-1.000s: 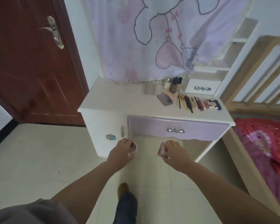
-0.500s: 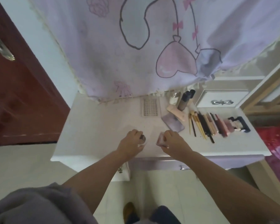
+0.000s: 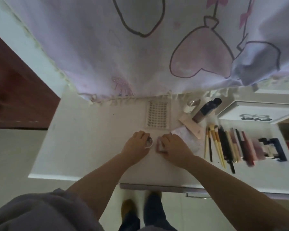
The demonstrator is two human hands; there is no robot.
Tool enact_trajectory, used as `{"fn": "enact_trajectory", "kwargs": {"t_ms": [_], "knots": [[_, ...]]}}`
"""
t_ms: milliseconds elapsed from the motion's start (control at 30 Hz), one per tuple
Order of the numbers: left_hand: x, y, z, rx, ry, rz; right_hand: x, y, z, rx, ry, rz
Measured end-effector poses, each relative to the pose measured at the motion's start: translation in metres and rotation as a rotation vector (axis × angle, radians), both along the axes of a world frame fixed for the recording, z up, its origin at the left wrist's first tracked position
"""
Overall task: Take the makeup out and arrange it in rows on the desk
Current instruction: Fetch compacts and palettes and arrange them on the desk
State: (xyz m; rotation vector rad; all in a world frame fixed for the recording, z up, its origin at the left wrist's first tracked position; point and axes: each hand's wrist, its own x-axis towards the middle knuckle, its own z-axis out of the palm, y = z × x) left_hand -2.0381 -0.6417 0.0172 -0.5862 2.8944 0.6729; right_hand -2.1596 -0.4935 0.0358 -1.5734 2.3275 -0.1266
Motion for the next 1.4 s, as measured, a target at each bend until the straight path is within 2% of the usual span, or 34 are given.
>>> {"fn": "enact_trajectory", "kwargs": {"t_ms": [200, 333, 433, 633, 767, 933, 1033, 1167, 1300, 1400], "knots": [[0.015, -0.004, -0.007, -0.007, 0.014, 0.035, 0.004, 0.01, -0.005, -0.046, -0.027, -0.063], [0.057, -0.008, -0.026, -0.151, -0.058, 0.133, 0.008, 0.012, -0.002, -0.069, 0.064, -0.054], [0.077, -0.006, -0.04, -0.25, -0.132, 0.118, 0.012, 0.012, 0.0, -0.079, 0.099, -0.071], [0.075, -0.006, -0.044, -0.242, -0.145, 0.107, 0.054, 0.019, 0.01, -0.138, 0.084, -0.035], [0.073, -0.006, -0.042, -0.234, -0.171, 0.098, 0.081, 0.022, 0.003, -0.099, 0.072, -0.012], [0.074, -0.007, -0.042, -0.237, -0.147, 0.099, 0.078, 0.014, -0.003, 0.01, 0.068, 0.005], [0.073, -0.009, -0.034, -0.242, -0.171, 0.075, 0.068, 0.014, 0.005, -0.012, 0.066, 0.033], [0.052, -0.028, -0.003, -0.23, -0.121, 0.054, 0.033, 0.015, 0.028, -0.12, 0.084, -0.082], [0.005, -0.038, 0.038, -0.199, -0.055, 0.037, -0.002, 0.018, 0.048, -0.106, 0.168, -0.254], [-0.027, -0.026, 0.063, -0.156, 0.051, -0.064, -0.003, 0.03, 0.054, -0.043, 0.238, -0.399]]}}
